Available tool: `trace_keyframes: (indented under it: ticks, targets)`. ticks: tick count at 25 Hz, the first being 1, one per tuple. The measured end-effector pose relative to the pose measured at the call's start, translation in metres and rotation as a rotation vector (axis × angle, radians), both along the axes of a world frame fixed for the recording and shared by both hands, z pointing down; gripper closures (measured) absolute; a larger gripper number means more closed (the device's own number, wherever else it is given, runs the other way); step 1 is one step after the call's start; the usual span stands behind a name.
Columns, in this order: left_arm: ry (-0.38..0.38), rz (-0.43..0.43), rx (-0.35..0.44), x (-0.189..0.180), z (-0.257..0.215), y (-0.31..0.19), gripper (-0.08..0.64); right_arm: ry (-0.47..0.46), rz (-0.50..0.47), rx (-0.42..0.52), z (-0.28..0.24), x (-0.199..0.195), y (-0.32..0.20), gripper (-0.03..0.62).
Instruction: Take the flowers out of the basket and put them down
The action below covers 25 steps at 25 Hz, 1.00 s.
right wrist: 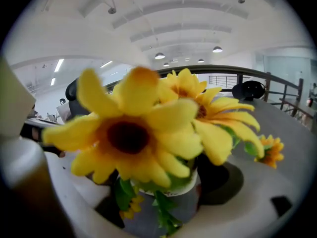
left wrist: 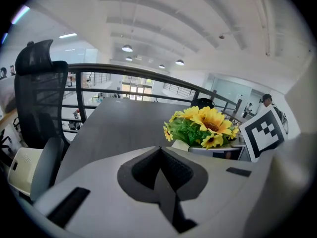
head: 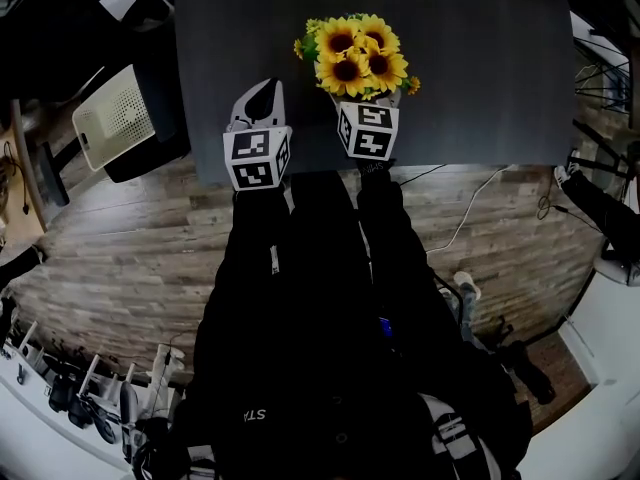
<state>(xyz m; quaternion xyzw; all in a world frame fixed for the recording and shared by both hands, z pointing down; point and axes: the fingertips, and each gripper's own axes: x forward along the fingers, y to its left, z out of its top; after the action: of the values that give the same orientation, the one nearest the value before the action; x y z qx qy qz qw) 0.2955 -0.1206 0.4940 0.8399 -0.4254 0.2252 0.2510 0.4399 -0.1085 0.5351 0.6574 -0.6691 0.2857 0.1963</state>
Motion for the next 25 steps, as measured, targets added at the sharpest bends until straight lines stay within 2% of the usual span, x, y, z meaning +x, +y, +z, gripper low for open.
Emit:
trace_keyframes:
  ticks: [7,13,20,25]
  targets:
    - [0.008,-0.016,0.023,-0.01,-0.02,0.003,0.56,-0.037,-0.04,-0.005,-0.011,-0.008,0.02,0.097]
    - [0.027,-0.018,0.038,-0.017,-0.046,0.015,0.56,-0.062,-0.055,0.019,-0.044,-0.012,0.053,0.097]
    - [0.073,-0.021,0.058,-0.025,-0.083,0.036,0.56,-0.012,-0.116,0.06,-0.098,-0.021,0.088,0.098]
    - [0.109,-0.004,0.103,-0.018,-0.121,0.041,0.56,0.032,-0.147,0.154,-0.156,-0.027,0.086,0.12]
